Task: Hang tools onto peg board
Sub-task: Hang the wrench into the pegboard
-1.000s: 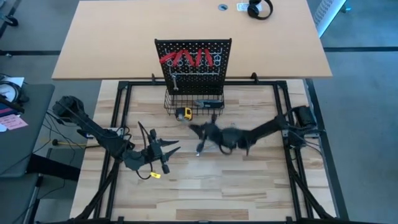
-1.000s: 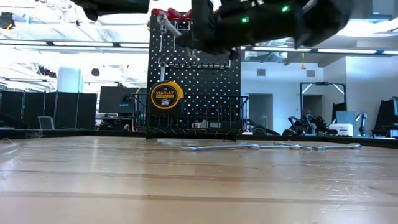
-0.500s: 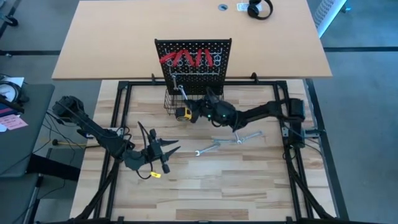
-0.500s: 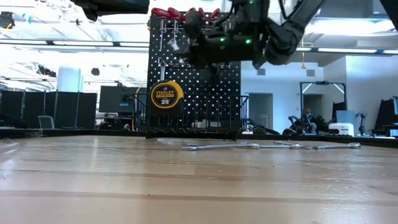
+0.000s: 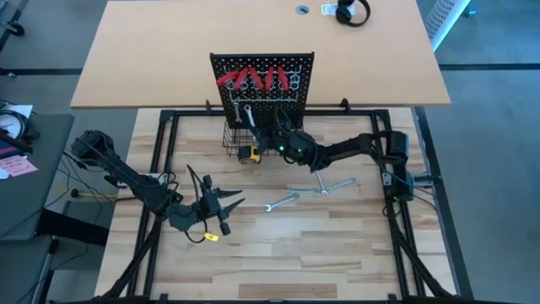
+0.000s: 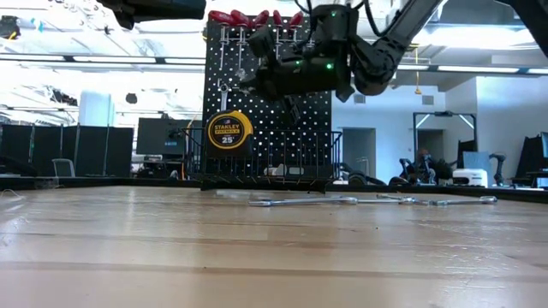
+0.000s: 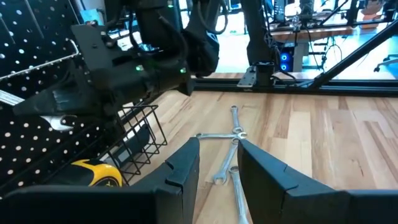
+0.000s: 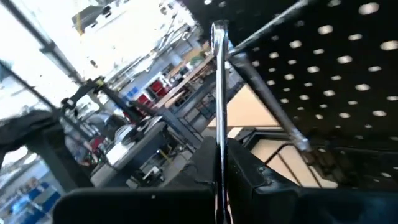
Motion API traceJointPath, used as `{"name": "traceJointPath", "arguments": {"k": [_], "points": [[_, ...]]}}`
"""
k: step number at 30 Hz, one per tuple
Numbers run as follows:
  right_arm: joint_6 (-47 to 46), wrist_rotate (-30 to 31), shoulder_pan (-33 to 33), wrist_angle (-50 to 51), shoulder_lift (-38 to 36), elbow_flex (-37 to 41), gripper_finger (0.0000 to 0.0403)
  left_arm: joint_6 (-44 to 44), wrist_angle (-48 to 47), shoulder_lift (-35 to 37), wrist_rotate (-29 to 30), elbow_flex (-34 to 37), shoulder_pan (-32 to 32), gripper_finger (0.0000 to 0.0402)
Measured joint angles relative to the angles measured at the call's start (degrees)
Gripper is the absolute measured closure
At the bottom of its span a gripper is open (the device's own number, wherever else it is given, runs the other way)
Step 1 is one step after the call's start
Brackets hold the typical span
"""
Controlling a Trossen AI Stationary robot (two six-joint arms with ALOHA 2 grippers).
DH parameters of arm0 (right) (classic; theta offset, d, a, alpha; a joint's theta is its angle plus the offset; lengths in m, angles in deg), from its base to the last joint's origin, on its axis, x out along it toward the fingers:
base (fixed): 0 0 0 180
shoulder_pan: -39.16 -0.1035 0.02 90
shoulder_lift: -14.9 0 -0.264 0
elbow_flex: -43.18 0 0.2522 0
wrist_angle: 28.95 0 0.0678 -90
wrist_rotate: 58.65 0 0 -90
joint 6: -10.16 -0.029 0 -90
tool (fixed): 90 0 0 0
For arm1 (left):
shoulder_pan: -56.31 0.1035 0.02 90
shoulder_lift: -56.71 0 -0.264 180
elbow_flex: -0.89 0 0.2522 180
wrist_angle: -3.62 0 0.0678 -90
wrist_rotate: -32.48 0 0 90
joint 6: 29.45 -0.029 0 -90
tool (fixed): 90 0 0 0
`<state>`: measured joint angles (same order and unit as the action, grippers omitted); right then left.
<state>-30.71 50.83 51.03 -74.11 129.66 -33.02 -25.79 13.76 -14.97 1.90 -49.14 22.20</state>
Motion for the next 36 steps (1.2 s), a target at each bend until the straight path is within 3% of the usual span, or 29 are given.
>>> {"name": "traceJointPath", "arguments": {"k": [36], "points": [[-3.0, -5.0, 4.5, 4.4, -0.1, -0.1, 0.0377, -0.4, 0.2, 0.0, 0.0, 0.0, 0.0, 0.0299]]}}
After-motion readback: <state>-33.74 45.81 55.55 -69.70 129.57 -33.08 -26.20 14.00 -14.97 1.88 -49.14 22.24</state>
